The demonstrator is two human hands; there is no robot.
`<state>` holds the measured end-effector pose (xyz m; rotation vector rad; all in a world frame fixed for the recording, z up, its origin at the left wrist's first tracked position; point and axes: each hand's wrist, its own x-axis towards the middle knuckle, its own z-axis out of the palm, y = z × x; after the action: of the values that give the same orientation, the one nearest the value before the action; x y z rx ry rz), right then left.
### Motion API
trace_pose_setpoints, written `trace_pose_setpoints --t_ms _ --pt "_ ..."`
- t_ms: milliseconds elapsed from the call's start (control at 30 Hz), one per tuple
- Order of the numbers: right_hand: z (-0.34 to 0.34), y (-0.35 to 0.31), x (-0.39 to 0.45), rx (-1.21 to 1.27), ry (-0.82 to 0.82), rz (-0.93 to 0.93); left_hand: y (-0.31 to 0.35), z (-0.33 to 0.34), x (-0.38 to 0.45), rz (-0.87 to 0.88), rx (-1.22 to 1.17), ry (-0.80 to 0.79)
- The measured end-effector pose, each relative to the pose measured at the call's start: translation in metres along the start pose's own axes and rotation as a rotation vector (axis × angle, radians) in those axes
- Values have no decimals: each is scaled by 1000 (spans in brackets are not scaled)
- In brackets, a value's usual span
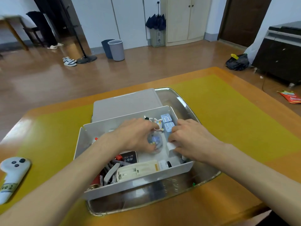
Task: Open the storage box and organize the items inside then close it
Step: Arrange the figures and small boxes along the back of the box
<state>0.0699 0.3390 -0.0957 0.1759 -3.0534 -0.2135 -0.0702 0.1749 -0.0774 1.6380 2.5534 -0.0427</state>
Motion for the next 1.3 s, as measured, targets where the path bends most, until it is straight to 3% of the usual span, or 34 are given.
trace_pose_setpoints --t_ms 367,733,867,1000,1133,1300 --pt "2 2 -2 79 -9 7 -12 24 7 20 -199 86" --pt "-3 0 -1 107 -3 19 -26 26 -18 -30 -301 289" --pt "-8 -3 5 129 -37 8 -30 30 -30 -88 -297 250" --pt "-19 -3 18 241 101 61 -26 41 -31 -85 -251 251" --pt "-16 -14 41 107 54 -20 -28 46 -35 -57 -208 275" --pt "0 -23 60 -59 37 49 -31 52 -40 -111 -237 320"
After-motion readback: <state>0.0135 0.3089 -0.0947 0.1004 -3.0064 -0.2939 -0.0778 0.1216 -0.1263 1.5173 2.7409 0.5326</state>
